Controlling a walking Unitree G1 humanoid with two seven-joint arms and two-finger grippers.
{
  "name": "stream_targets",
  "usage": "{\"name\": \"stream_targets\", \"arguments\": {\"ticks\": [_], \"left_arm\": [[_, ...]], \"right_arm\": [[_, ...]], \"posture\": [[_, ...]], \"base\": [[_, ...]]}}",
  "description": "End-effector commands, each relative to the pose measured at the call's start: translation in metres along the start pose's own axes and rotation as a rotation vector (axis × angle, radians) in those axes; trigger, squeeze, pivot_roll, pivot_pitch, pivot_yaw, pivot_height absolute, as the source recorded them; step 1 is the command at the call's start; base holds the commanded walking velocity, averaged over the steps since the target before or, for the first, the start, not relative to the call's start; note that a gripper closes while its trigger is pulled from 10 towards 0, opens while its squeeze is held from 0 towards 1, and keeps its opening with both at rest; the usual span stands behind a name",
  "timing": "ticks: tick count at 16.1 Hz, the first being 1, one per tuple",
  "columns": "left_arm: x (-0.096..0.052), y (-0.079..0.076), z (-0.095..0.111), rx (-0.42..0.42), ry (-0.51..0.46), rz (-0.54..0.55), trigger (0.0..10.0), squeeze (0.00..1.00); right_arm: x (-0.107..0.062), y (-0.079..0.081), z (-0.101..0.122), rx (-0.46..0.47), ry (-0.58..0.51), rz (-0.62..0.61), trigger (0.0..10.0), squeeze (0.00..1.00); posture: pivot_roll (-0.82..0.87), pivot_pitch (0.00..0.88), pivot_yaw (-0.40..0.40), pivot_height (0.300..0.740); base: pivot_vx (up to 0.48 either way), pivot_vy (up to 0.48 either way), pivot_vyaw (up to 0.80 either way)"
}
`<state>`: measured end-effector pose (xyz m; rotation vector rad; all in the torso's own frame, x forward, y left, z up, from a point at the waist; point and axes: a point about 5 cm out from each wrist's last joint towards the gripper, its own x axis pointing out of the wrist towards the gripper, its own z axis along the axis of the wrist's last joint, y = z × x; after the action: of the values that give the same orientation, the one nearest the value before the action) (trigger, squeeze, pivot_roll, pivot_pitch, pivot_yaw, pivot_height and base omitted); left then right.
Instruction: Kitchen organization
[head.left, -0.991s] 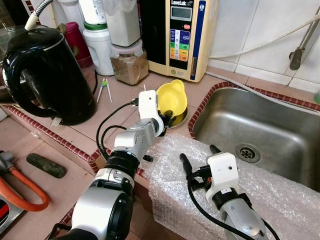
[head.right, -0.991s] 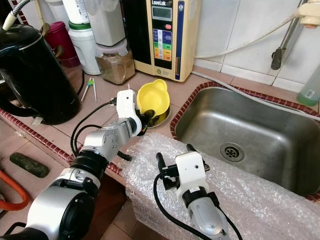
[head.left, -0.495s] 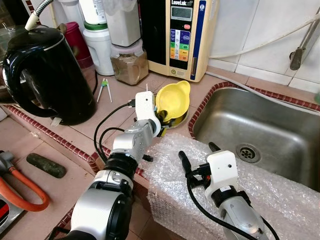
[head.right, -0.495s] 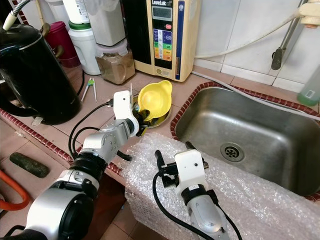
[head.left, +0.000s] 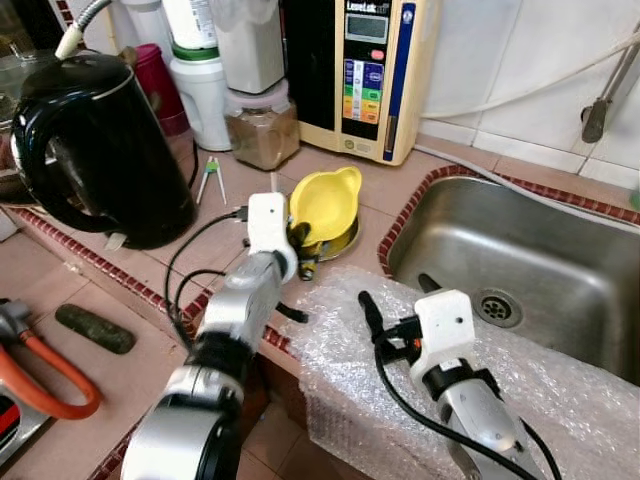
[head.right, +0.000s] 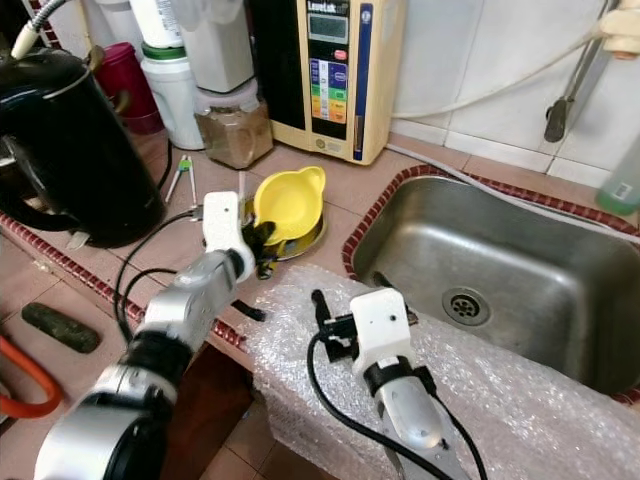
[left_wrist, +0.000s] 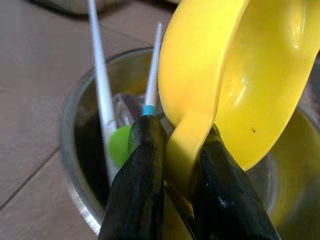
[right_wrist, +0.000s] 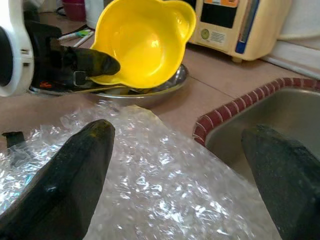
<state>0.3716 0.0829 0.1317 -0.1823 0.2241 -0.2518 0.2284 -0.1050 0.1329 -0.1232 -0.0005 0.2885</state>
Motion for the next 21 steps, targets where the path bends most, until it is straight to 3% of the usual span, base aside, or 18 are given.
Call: {"name": "stream_targets", "arguments": {"ticks": [1, 6, 8, 15, 16, 17, 21], "left_arm": [[-0.004, -0.003, 0.010, 0.017, -0.096, -0.044, 0.0, 0.00], [-0.018, -0.014, 0.019, 0.095, -0.279, -0.190, 0.0, 0.00], [-0.025, -0.024, 0.023, 0.114, -0.348, -0.298, 0.0, 0.00], [-0.039, -0.055, 0.024, 0.109, -0.414, -0.546, 0.0, 0.00], [-0.040, -0.058, 0.024, 0.105, -0.418, -0.580, 0.0, 0.00], [-0.042, -0.061, 0.022, 0.113, -0.415, -0.604, 0.0, 0.00], [-0.046, -0.064, 0.017, 0.108, -0.389, -0.650, 0.0, 0.00]], "right_arm": [[0.004, -0.003, 0.002, 0.005, -0.016, 0.000, 10.0, 0.00], [0.022, -0.019, 0.024, -0.004, -0.131, -0.033, 10.0, 0.00], [0.028, -0.028, 0.032, 0.004, -0.176, -0.060, 10.0, 0.00], [0.052, -0.047, 0.040, -0.034, -0.209, -0.075, 10.0, 0.00], [0.055, -0.049, 0.042, -0.035, -0.221, -0.067, 7.5, 0.00], [0.059, -0.051, 0.044, -0.036, -0.234, -0.063, 0.0, 0.00], [0.070, -0.050, 0.051, -0.059, -0.258, -0.044, 0.0, 0.00]], "posture": [[-0.01, 0.000, 0.038, 0.740], [-0.01, 0.000, 0.025, 0.740], [-0.01, 0.000, 0.023, 0.740], [-0.02, 0.000, 0.037, 0.740], [-0.02, 0.000, 0.039, 0.740], [-0.02, 0.000, 0.040, 0.740], [-0.02, 0.000, 0.040, 0.740]], "base": [[0.000, 0.000, 0.00], [0.000, 0.000, 0.00], [0.000, 0.000, 0.00], [0.000, 0.000, 0.00], [0.000, 0.000, 0.00], [0.000, 0.000, 0.00], [0.000, 0.000, 0.00]]}}
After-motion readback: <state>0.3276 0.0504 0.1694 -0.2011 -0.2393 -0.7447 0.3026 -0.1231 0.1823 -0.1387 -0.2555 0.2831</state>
